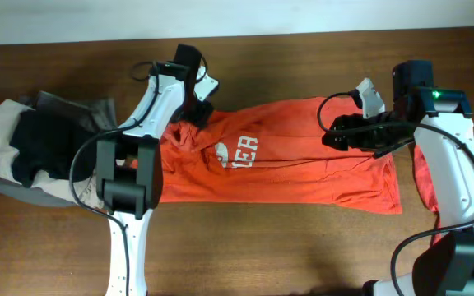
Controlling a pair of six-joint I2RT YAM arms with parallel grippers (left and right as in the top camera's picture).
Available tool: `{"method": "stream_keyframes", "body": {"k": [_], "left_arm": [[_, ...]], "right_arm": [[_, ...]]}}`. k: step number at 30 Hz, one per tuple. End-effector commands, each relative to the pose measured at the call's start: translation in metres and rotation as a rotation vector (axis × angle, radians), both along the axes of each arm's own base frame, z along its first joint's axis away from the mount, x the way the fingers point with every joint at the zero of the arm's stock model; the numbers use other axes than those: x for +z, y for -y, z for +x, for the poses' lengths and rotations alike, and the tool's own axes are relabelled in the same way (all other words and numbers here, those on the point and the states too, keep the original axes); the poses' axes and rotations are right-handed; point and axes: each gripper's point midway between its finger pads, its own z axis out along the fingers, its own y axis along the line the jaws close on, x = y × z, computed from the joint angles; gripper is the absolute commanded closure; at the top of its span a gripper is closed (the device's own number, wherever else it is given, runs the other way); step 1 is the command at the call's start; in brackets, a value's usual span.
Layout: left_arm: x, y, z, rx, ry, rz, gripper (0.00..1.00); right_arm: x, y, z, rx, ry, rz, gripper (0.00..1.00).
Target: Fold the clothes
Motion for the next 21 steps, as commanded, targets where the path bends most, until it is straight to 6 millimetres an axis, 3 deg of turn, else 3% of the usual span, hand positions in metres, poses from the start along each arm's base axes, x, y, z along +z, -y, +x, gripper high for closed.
{"method": "stream_keyframes", "body": {"k": [1, 6, 8, 10, 11, 15, 21], "left_arm": [[-0.025, 0.001, 0.001, -0.002, -0.022, 0.005, 0.4], [-0.026, 0.003, 0.011, -0.003, 0.016, -0.005, 0.57], [-0.025, 0.005, 0.016, -0.003, 0.038, -0.011, 0.72], [-0.024, 0.005, 0.019, -0.006, 0.05, -0.013, 0.95], [-0.024, 0.005, 0.019, -0.007, 0.052, -0.013, 1.0], [-0.013, 0.004, 0.029, -0.001, 0.088, -0.002, 1.0], [0.039, -0.001, 0.058, 0.022, 0.201, 0.039, 1.0]], "right_arm": [[0.009, 0.0, 0.0, 0.007, 0.029, -0.012, 0.22], [0.009, 0.0, 0.0, 0.007, 0.029, -0.012, 0.22], [0.009, 0.0, 0.0, 0.007, 0.029, -0.012, 0.22], [0.009, 0.0, 0.0, 0.007, 0.029, -0.012, 0.22], [0.009, 0.0, 0.0, 0.007, 0.029, -0.012, 0.22], [0.009, 0.0, 0.0, 0.007, 0.029, -0.012, 0.22], [0.009, 0.0, 0.0, 0.006, 0.028, -0.012, 0.22]]}}
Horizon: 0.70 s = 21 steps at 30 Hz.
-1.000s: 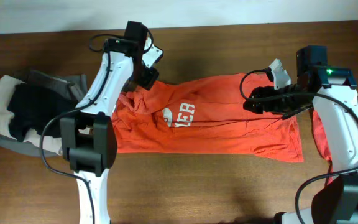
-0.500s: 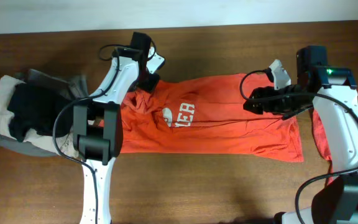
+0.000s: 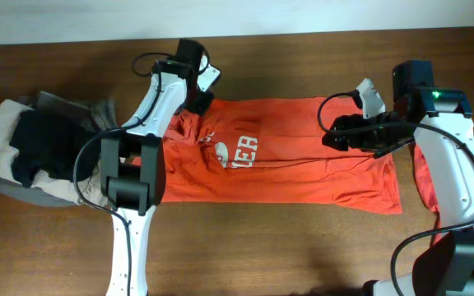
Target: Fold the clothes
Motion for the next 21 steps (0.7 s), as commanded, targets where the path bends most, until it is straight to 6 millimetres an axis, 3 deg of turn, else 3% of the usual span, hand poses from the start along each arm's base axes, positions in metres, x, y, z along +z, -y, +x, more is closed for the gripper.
{"method": "stream_keyframes", "body": {"k": [1, 5, 13, 16, 21], "left_arm": [[0.041, -0.005, 0.028, 0.02, 0.116, 0.025, 1.0], [0.082, -0.002, 0.042, 0.022, 0.188, 0.005, 1.0], [0.121, -0.001, 0.037, 0.02, 0.209, 0.0, 0.99], [0.123, -0.004, 0.025, 0.018, 0.164, 0.011, 0.95], [0.109, -0.007, -0.01, 0.005, 0.014, 0.046, 0.89]], "right_arm": [[0.009, -0.001, 0.001, 0.008, 0.032, -0.008, 0.22], [0.009, -0.001, -0.002, 0.007, 0.022, -0.007, 0.22], [0.009, -0.001, -0.003, 0.007, 0.018, -0.006, 0.22], [0.009, -0.001, -0.003, 0.007, 0.018, -0.007, 0.22], [0.009, -0.001, -0.002, 0.007, 0.018, -0.006, 0.22]]}}
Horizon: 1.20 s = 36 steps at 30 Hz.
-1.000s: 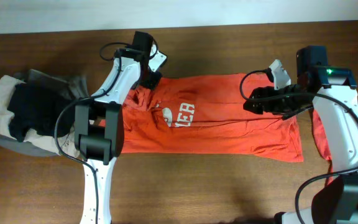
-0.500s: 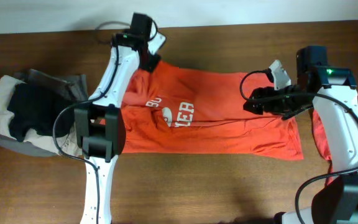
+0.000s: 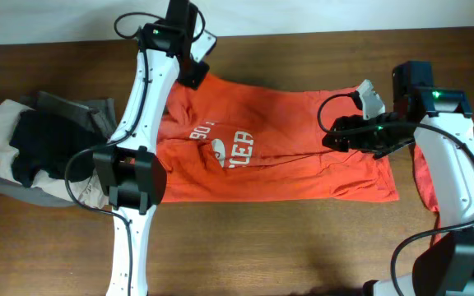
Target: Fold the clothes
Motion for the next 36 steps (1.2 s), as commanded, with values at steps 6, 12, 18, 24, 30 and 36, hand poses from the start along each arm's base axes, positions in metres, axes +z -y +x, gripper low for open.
{"method": "stream_keyframes", "body": {"k": [6, 12, 18, 24, 30, 36], "left_arm": [[-0.007, 0.012, -0.058, -0.022, -0.204, 0.052, 0.81], [-0.01, 0.034, -0.095, -0.051, -0.343, -0.001, 0.81], [-0.004, 0.001, -0.052, 0.123, -0.141, 0.161, 0.76], [-0.011, -0.014, -0.015, 0.156, -0.073, 0.03, 0.36], [-0.053, -0.019, -0.007, 0.089, -0.192, -0.223, 0.33], [-0.087, -0.013, -0.012, 0.023, -0.272, -0.316, 0.43]], "right_arm": [[0.009, -0.001, 0.0, 0.007, 0.032, -0.006, 0.22], [0.009, -0.001, 0.0, 0.007, 0.031, -0.006, 0.23], [0.009, -0.001, 0.0, 0.008, 0.032, -0.006, 0.22], [0.009, -0.001, 0.0, 0.008, 0.032, -0.006, 0.22], [0.01, -0.001, 0.002, 0.008, 0.037, -0.006, 0.23], [0.01, -0.001, 0.002, 0.007, 0.039, -0.006, 0.22]]}}
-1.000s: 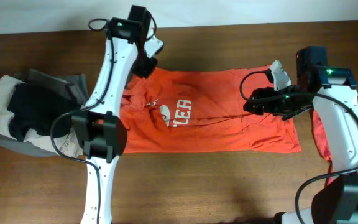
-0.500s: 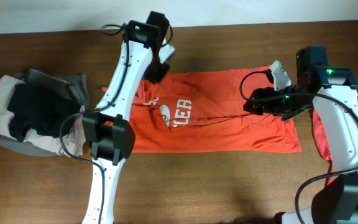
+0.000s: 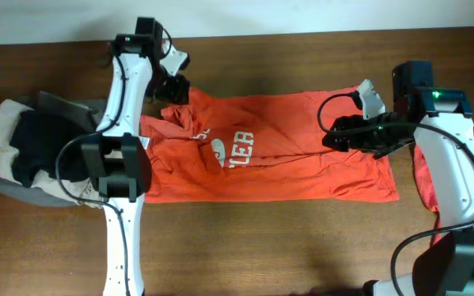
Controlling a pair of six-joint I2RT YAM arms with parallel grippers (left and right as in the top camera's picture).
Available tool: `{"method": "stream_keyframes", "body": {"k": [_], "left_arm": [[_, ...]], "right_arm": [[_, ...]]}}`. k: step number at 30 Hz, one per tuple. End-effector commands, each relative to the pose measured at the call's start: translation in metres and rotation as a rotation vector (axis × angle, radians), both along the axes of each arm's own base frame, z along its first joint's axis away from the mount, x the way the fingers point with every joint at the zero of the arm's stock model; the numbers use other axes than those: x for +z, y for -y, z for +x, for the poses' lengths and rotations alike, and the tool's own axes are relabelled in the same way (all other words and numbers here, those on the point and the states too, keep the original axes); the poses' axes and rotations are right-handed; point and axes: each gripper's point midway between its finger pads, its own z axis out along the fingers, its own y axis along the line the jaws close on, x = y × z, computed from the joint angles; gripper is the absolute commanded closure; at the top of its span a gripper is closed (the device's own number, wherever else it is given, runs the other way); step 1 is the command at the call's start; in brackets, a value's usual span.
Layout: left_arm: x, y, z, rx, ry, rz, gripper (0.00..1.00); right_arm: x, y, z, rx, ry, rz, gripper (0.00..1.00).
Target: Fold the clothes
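An orange T-shirt point(image 3: 286, 168) with white lettering lies spread across the brown table point(image 3: 262, 255), its print facing up. My left gripper point(image 3: 174, 89) is at the shirt's far left corner, shut on a bunch of the fabric by the collar. Wrinkles run from there toward the lettering. My right gripper point(image 3: 329, 136) rests on the shirt's right part, shut on a fold of it; creases fan out from that spot. The shirt's left sleeve point(image 3: 153, 125) lies flat beside the left arm.
A heap of beige, black and grey clothes point(image 3: 31, 148) sits at the left end of the table. A red garment point(image 3: 425, 179) lies under the right arm at the right edge. The table's far edge meets a white wall point(image 3: 303, 15).
My left gripper has moved left and a little nearer, taking the shirt's far left corner along. The left sleeve now lies spread out. The right gripper has stayed where it was.
My left gripper first held bunched fabric at the shirt's upper left. It then stood a little farther back, then near the table's far edge with the cloth pulled taut. Now it is farther left, and the shirt lies flatter. The right gripper held the right side throughout.
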Motion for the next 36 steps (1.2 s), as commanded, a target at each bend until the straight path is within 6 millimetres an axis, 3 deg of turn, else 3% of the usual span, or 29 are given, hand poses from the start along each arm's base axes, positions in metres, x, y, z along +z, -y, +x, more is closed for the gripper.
{"method": "stream_keyframes", "body": {"k": [1, 5, 7, 12, 20, 27, 36], "left_arm": [[-0.009, 0.031, -0.005, -0.112, -0.016, -0.129, 0.5], [0.002, 0.036, 0.001, -0.13, 0.026, -0.13, 0.85], [0.014, 0.036, 0.001, -0.132, 0.045, -0.131, 0.9], [0.05, 0.036, -0.002, -0.135, 0.084, -0.129, 0.92], [0.092, 0.05, -0.031, -0.169, 0.073, -0.116, 0.96], [0.084, 0.057, -0.075, -0.178, -0.07, 0.064, 0.96], [0.072, 0.05, -0.095, -0.086, -0.165, 0.176, 0.96]], "right_arm": [[0.01, -0.001, 0.001, 0.008, 0.036, -0.006, 0.22], [0.009, -0.001, 0.001, 0.008, 0.035, -0.006, 0.22], [0.009, -0.001, 0.001, 0.008, 0.032, -0.006, 0.22], [0.009, -0.001, 0.001, 0.008, 0.033, -0.006, 0.22], [0.009, -0.001, 0.001, 0.008, 0.033, -0.006, 0.22], [0.009, -0.001, 0.001, 0.008, 0.033, -0.006, 0.22], [0.009, -0.001, 0.001, 0.008, 0.033, -0.006, 0.22]]}}
